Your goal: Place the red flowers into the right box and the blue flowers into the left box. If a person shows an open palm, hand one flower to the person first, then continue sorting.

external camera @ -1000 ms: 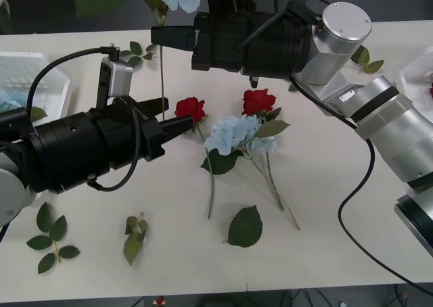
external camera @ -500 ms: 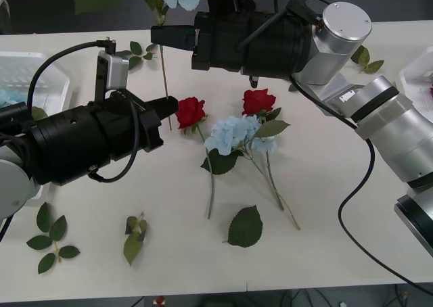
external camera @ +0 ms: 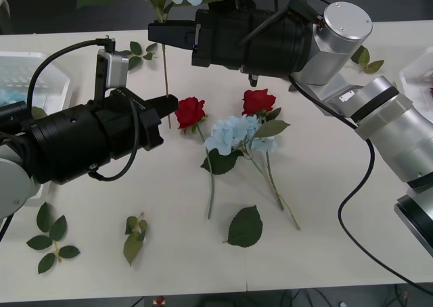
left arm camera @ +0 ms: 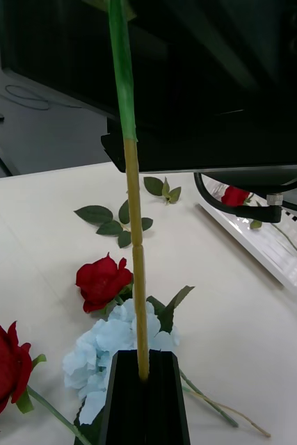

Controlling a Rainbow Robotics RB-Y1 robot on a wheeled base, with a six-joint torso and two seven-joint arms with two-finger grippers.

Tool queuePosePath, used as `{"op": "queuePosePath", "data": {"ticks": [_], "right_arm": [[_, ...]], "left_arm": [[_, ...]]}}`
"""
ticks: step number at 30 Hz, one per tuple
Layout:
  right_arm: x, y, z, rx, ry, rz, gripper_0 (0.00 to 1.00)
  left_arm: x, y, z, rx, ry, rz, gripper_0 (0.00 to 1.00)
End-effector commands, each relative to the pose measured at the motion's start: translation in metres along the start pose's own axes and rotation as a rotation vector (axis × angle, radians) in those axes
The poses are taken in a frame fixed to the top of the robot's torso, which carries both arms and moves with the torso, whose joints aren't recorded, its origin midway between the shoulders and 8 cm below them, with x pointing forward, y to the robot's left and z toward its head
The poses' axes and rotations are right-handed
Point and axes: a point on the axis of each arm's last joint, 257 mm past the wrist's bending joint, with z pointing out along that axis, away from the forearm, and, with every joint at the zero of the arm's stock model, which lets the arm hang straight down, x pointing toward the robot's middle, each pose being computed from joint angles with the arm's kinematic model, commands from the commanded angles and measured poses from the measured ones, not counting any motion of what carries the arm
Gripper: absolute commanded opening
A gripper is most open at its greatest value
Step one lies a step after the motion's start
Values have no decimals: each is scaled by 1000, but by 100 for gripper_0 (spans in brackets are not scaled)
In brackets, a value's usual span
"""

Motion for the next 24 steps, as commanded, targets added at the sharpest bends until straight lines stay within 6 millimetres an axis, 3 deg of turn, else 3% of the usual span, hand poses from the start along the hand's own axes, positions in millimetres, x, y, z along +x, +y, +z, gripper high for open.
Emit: {"op": "queuePosePath", "data": {"ticks": [1,8,13,16,17,20,24], "right_arm": [[-23,30,23,-65,-17,-24,100],[-20,22,18,-39,3,-39,100],[-5,7,6,20,81,-4,100],[14,-13,-8,98,172,23,100],[17,-17,-11,117,193,26,100],[41,-46,-39,246,322,70,100],[62,-79,-81,412,474,87,100]], "left_arm": [[-17,-4,2,8,-22,-12,0],[-16,34,-28,-69,10,-17,0],[-7,82,-91,-167,148,-24,0],[-3,114,-141,-259,241,-27,0],[-1,120,-149,-273,253,-35,0],[6,156,-201,-375,320,-74,0],[11,197,-248,-487,381,-100,0]]}}
